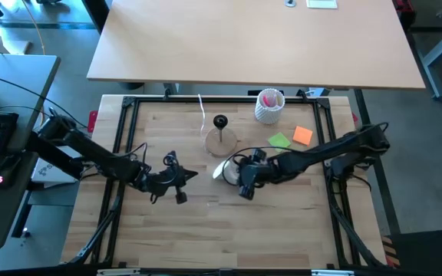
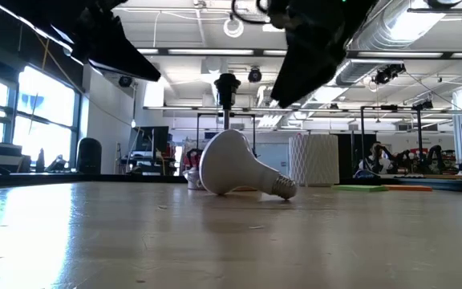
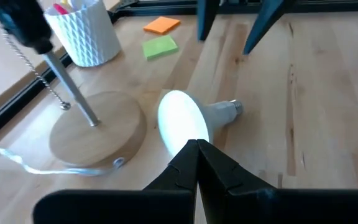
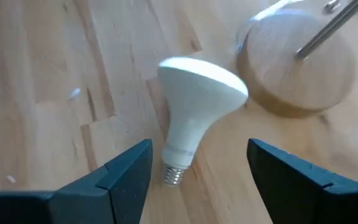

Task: Screw lightbulb
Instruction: Return to Home Position

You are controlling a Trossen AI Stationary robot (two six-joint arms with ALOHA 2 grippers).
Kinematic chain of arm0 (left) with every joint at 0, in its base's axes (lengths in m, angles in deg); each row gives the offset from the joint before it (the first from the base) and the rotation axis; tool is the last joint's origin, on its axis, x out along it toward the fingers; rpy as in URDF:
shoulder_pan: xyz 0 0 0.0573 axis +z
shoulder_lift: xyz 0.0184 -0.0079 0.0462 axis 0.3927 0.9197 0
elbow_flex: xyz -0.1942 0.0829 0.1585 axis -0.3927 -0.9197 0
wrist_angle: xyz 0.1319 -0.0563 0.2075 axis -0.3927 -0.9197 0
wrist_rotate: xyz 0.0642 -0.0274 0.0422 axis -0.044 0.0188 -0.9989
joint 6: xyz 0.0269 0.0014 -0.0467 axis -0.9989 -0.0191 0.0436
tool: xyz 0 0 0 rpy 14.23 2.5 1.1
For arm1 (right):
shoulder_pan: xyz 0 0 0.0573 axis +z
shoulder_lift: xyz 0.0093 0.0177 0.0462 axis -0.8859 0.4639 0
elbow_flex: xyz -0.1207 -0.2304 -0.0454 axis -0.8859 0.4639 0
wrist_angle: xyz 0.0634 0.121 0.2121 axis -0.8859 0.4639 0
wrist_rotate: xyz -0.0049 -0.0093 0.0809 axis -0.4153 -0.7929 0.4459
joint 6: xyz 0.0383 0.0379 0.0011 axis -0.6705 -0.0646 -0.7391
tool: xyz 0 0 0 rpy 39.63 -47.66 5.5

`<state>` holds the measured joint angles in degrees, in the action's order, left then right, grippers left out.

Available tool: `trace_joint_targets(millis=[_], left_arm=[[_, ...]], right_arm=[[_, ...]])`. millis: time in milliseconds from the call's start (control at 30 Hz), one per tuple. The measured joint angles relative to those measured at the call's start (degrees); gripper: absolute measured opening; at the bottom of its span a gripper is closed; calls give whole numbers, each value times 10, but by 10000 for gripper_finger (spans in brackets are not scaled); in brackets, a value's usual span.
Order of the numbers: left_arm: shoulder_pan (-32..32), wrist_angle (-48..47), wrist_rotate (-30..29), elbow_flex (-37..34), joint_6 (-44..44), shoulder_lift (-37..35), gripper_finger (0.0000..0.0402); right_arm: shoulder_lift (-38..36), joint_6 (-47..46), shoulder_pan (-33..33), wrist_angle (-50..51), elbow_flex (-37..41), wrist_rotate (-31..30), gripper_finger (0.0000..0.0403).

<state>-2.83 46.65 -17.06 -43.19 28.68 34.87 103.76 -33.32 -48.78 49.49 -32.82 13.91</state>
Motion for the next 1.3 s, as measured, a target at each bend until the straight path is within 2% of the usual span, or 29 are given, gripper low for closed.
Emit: trace_joint_targets(millis=[267,567,700,867,967,1200,1300], left_arm=[[-33,-100,-71,0,37,-78,0],[-88,-222,-160,0,113,-152,0],[-113,-278,-209,-3,154,-179,0],[-119,-230,-231,-75,167,-232,0],[-99,-142,-200,-137,136,-278,0],[9,217,24,-266,-57,-369,0],[48,290,78,-293,-101,-387,0]], right_arm=[[-101,12,39,16,36,-64,259],[-292,-41,69,-23,205,-89,259],[-398,-17,82,-94,292,-83,259],[-537,37,68,-179,381,-33,259],[-611,57,43,-207,411,26,259],[-723,101,-24,-204,418,136,259],[-748,117,-44,-203,418,165,259]])
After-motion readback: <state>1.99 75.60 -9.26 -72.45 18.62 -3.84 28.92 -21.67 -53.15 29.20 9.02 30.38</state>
